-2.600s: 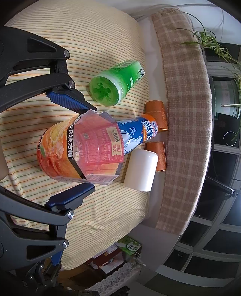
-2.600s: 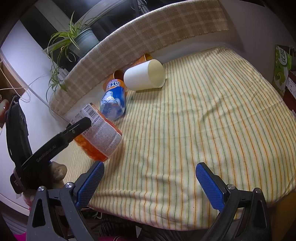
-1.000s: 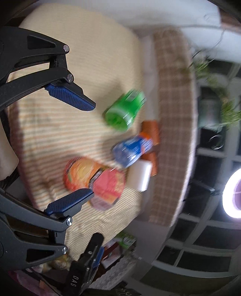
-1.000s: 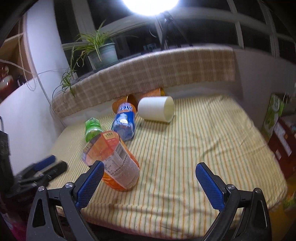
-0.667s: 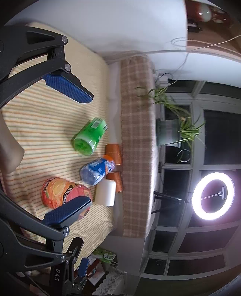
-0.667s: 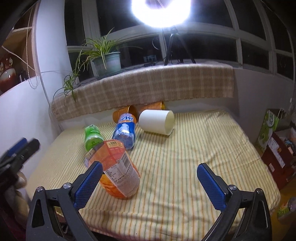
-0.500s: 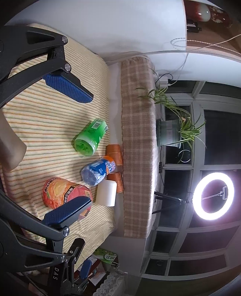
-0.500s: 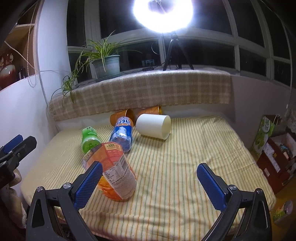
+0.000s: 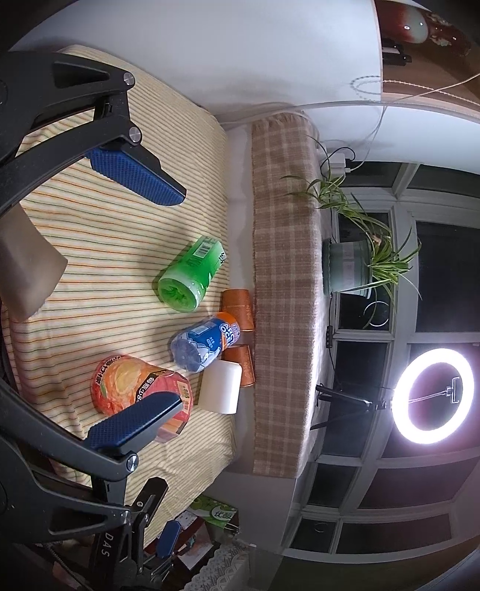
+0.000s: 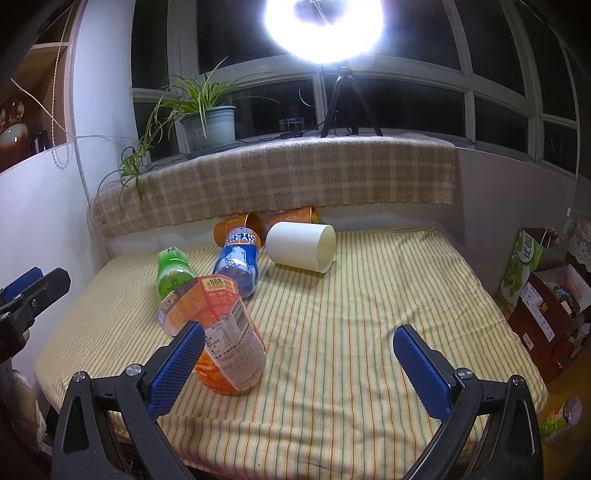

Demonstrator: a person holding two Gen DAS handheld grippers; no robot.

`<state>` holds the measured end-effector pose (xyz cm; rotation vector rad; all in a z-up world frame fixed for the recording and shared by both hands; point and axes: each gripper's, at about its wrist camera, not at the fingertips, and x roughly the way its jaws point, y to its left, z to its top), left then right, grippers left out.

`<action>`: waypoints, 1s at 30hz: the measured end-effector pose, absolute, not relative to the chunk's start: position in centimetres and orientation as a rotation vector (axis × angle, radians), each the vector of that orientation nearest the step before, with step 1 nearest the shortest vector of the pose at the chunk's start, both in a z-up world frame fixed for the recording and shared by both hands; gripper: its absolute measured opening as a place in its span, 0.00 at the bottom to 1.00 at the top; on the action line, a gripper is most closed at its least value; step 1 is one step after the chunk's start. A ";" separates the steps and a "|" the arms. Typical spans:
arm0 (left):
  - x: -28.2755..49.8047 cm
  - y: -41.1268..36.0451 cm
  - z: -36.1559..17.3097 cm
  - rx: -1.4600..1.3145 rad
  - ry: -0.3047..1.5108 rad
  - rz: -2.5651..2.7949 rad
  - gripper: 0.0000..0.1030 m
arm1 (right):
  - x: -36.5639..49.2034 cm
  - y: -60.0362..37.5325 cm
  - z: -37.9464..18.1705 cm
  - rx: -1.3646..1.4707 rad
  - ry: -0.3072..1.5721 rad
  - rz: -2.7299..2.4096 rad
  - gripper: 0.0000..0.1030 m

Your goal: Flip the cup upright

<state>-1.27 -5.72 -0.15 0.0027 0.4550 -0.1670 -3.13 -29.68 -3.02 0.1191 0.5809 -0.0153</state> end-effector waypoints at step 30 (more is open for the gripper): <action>-1.0 -5.2 -0.4 -0.012 0.476 -0.163 0.99 | -2.6 -29.9 -4.0 0.133 0.618 -0.023 1.00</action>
